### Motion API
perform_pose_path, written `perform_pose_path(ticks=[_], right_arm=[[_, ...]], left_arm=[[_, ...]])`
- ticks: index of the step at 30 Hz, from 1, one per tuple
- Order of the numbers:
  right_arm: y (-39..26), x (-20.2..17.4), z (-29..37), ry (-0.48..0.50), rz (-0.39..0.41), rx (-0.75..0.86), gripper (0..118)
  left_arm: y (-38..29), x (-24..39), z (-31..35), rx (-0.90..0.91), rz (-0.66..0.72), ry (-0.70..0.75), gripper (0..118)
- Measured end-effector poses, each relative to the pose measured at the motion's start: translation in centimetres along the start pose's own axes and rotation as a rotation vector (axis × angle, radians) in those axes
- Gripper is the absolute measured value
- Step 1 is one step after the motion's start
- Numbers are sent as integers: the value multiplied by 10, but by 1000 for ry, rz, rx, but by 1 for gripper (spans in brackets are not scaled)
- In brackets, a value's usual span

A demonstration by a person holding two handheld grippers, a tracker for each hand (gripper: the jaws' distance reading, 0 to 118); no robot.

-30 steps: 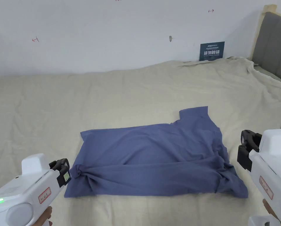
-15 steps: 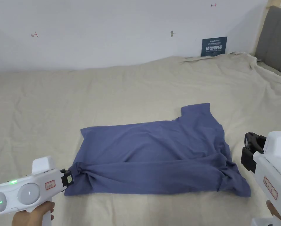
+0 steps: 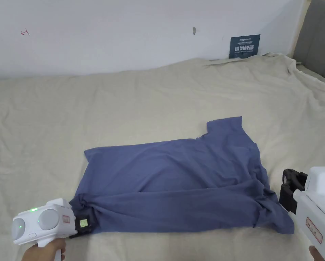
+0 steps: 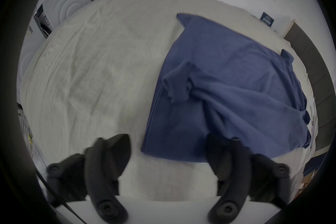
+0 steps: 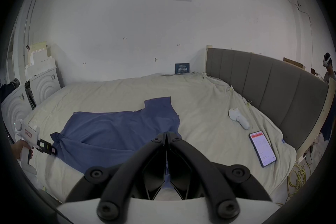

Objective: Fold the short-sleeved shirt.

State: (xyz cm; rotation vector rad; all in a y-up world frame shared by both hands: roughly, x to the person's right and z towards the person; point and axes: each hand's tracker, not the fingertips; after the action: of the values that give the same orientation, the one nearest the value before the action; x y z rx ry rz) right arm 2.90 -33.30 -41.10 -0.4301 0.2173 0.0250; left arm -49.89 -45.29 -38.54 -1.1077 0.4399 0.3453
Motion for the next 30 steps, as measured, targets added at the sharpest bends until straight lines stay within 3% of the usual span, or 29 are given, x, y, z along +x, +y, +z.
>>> perform_pose_path(ticks=[2, 4, 6, 8, 9, 12, 13, 14, 20, 21, 23, 24, 27, 30], right_arm=[[-4, 4, -6, -4, -16, -23, 1], [-9, 4, -12, -2, -53, -73, 1], [-16, 9, -24, 0, -81, -134, 2], [-26, 14, -39, 1, -104, -204, 11], [-32, 16, -48, 2, -110, -232, 19], [-49, 19, -77, 33, -75, -364, 77], [-56, 18, -86, 28, -77, -398, 91], [-63, 17, -95, 17, -66, -422, 91], [-89, 9, -117, -4, -49, -517, 89], [-91, 8, -117, 2, -40, -522, 81], [-86, -3, -107, 24, -19, -511, 25], [-84, -6, -101, 73, -9, -496, 11], [-72, -11, -84, 61, 14, -456, 10], [-58, -6, -64, 95, -29, -415, 10]], left_arm=[[-17, 15, 31, 33, -31, 19, 49], [-20, 23, 40, 43, -82, -10, 10], [-10, 14, 27, 33, -52, -58, 6], [-10, 16, 31, 44, -77, -54, 4], [-11, 15, 35, 61, -79, -55, 4], [-5, 5, 35, 95, -54, -90, 4], [-2, 2, 34, 94, -53, -98, 4], [-1, 1, 34, 94, -56, -100, 4], [2, -10, 32, 105, -49, -120, 4], [1, -11, 32, 106, -46, -120, 4], [-2, -12, 28, 106, -43, -121, 4], [-4, -13, 26, 102, -39, -120, 4], [-10, -19, 26, 107, -19, -127, 4], [-15, -30, 35, 124, 37, -154, 4]])
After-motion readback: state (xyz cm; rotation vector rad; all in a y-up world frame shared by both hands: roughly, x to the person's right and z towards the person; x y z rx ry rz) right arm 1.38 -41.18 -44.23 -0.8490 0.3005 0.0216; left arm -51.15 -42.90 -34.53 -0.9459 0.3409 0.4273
